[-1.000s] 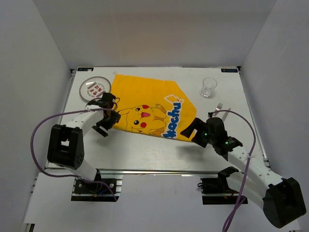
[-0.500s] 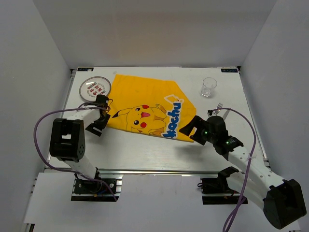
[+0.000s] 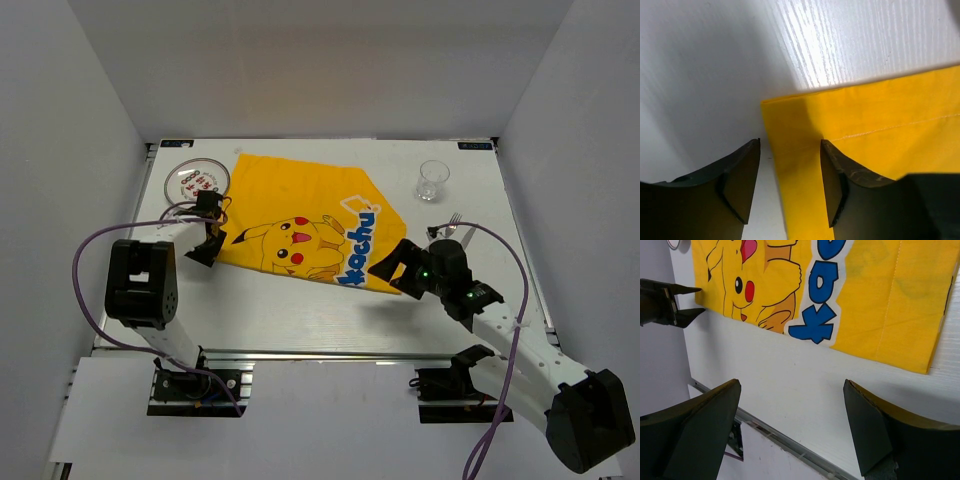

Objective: Set the dinner table for one person

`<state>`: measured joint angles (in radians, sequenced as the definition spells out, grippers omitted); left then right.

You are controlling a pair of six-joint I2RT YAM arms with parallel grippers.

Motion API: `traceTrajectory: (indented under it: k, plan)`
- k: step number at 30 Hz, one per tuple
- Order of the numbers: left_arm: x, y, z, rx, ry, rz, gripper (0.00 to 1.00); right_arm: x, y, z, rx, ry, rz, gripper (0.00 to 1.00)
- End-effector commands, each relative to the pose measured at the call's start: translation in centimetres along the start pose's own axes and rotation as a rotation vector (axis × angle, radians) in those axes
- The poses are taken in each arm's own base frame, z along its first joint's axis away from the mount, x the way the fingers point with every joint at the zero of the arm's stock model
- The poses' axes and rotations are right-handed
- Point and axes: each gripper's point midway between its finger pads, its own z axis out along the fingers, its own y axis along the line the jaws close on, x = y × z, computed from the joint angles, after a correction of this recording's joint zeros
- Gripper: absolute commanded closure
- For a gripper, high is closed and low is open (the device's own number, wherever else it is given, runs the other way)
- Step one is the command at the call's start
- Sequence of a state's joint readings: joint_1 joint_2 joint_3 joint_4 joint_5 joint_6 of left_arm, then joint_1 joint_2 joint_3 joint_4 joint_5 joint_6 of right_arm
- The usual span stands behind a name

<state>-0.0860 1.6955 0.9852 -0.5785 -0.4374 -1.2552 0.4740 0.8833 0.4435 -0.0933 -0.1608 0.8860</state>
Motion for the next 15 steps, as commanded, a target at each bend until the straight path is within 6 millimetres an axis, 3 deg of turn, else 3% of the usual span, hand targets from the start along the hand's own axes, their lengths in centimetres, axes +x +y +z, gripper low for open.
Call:
traceTrajectory:
  k: [1, 2, 4, 5, 6, 8, 11, 15]
  plan:
    - [0.2, -1.2, 0.2, 0.025, 0.024, -0.015, 0.39, -1.0, 1.9, -0.1, -0.061, -0.027, -0.019, 0.11]
    - [0.3, -1.0, 0.3, 0.023, 0.026, -0.012, 0.40, -1.0, 2.1, -0.1, -0.066, -0.027, -0.020, 0.11]
    - [0.5, -0.4, 0.9, 0.010, 0.033, -0.017, 0.51, -0.9, 2.2, -0.2, -0.068, -0.024, -0.021, 0.11]
    - [0.7, -0.1, 1.1, 0.000, 0.036, -0.011, 0.62, -1.0, 2.3, -0.3, -0.069, -0.025, -0.022, 0.11]
    - [0.9, -0.1, 1.2, -0.002, 0.043, -0.012, 0.83, -1.1, 2.6, -0.5, -0.079, -0.025, -0.022, 0.11]
    - [1.2, 0.2, 1.2, -0.010, 0.057, -0.008, 0.99, -1.0, 2.9, -0.6, -0.084, -0.020, -0.023, 0.11]
    - [1.0, 0.0, 0.4, 0.011, 0.058, -0.017, 1.00, -1.1, 2.2, -0.5, -0.032, -0.036, 0.046, 0.11]
    - [0.1, -0.4, -1.1, 0.066, 0.044, -0.024, 1.00, 0.3, -1.3, 0.2, 0.099, -0.067, 0.343, 0.11]
